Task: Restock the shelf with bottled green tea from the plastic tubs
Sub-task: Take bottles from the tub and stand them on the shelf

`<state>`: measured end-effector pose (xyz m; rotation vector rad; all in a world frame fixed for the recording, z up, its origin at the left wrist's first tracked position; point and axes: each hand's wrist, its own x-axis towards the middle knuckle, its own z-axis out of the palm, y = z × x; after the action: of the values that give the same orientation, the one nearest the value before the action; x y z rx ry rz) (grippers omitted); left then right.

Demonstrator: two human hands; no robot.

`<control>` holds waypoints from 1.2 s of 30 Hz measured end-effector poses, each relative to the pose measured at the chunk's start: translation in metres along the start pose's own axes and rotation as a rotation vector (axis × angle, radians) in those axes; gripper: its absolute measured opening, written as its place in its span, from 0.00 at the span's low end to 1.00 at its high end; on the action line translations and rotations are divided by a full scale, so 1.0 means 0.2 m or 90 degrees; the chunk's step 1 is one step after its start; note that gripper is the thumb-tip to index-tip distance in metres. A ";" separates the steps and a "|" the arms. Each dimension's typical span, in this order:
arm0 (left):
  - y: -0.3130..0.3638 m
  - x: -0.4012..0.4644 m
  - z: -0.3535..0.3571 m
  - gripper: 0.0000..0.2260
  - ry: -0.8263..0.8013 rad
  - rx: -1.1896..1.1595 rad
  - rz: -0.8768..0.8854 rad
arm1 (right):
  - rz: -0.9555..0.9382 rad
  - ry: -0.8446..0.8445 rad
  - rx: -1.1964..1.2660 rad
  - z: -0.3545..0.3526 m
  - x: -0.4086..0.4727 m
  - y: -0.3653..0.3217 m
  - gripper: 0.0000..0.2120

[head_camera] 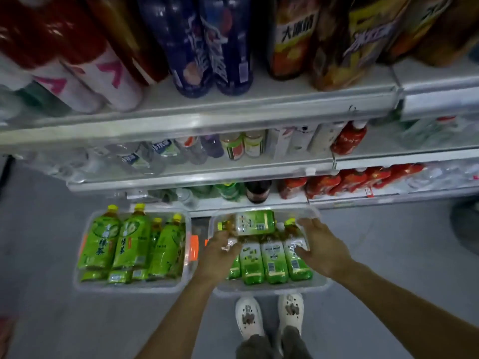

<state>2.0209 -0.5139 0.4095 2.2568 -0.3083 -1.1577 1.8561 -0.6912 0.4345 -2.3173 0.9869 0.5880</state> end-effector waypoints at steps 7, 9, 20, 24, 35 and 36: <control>-0.48 0.34 0.35 0.26 0.013 -0.100 -0.202 | -0.085 -0.034 -0.141 0.37 0.48 -0.04 0.39; -0.59 0.42 0.43 0.29 0.027 -0.059 -0.203 | -0.126 -0.010 -0.190 0.45 0.60 -0.08 0.43; -0.68 0.61 0.63 0.37 0.170 0.188 -0.171 | -0.213 0.076 -0.427 0.76 0.95 -0.09 0.51; -0.62 0.68 0.68 0.40 0.199 0.295 -0.248 | -0.257 0.084 -0.424 0.73 0.98 -0.08 0.43; -0.64 0.72 0.65 0.46 0.091 0.426 -0.191 | -0.046 0.070 -0.244 0.63 0.74 0.23 0.40; -0.64 0.73 0.64 0.48 0.072 0.429 -0.187 | -0.033 0.066 -0.226 0.64 0.73 0.24 0.40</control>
<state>1.9987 -0.5255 0.1771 3.0271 -0.3711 -1.1831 1.8901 -0.7129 0.2389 -2.7009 0.9258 0.6720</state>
